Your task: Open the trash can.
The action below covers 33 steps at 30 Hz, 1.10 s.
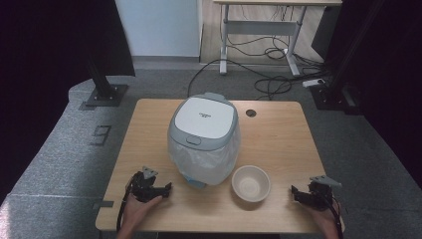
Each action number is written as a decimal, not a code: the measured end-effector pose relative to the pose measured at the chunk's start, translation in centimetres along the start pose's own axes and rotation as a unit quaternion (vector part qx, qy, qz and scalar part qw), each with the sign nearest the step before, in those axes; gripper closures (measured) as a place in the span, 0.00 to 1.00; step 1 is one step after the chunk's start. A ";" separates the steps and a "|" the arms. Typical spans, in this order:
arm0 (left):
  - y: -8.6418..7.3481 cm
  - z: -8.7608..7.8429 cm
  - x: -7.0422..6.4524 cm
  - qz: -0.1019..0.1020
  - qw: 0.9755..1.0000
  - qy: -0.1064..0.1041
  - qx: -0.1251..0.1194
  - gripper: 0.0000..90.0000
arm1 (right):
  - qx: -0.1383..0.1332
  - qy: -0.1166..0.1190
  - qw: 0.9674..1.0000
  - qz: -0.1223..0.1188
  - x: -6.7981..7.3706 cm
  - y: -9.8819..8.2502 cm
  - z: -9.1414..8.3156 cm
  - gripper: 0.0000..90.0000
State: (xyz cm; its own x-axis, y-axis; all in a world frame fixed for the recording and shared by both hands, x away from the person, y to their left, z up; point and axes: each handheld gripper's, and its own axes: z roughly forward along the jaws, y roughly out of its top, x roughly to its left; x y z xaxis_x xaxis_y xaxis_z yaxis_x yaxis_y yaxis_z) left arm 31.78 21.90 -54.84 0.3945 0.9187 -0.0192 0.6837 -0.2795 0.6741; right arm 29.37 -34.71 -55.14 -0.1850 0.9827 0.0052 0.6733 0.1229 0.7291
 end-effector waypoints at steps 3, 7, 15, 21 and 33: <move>0.1 -0.1 0.2 -0.004 1.000 0.004 0.002 0.15 | 0.001 0.001 1.000 0.000 -0.2 0.1 0.1 0.14; 0.0 -0.5 0.4 -0.006 1.000 0.005 0.011 0.17 | 0.001 0.002 1.000 -0.001 -0.4 0.2 0.2 0.14; -0.1 -2.2 1.3 -0.021 0.999 0.006 -0.026 0.30 | 0.000 0.001 1.000 -0.001 -0.4 0.2 0.2 0.15; 0.0 -3.4 1.2 -0.013 0.998 -0.007 -0.060 0.58 | 0.000 0.001 1.000 -0.001 -0.4 0.2 0.2 0.15; 0.6 -5.4 -0.2 0.015 0.992 -0.034 -0.117 0.96 | 0.000 0.002 1.000 -0.001 -0.4 0.2 0.2 0.15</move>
State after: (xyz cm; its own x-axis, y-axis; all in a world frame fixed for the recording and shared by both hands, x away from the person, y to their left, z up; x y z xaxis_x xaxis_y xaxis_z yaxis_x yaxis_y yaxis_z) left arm 28.78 23.07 -50.42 0.4586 0.8876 -0.0415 0.5132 -0.2265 0.8278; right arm 29.72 -35.07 -55.14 -0.1893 0.9819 0.0064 0.6731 0.1250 0.7289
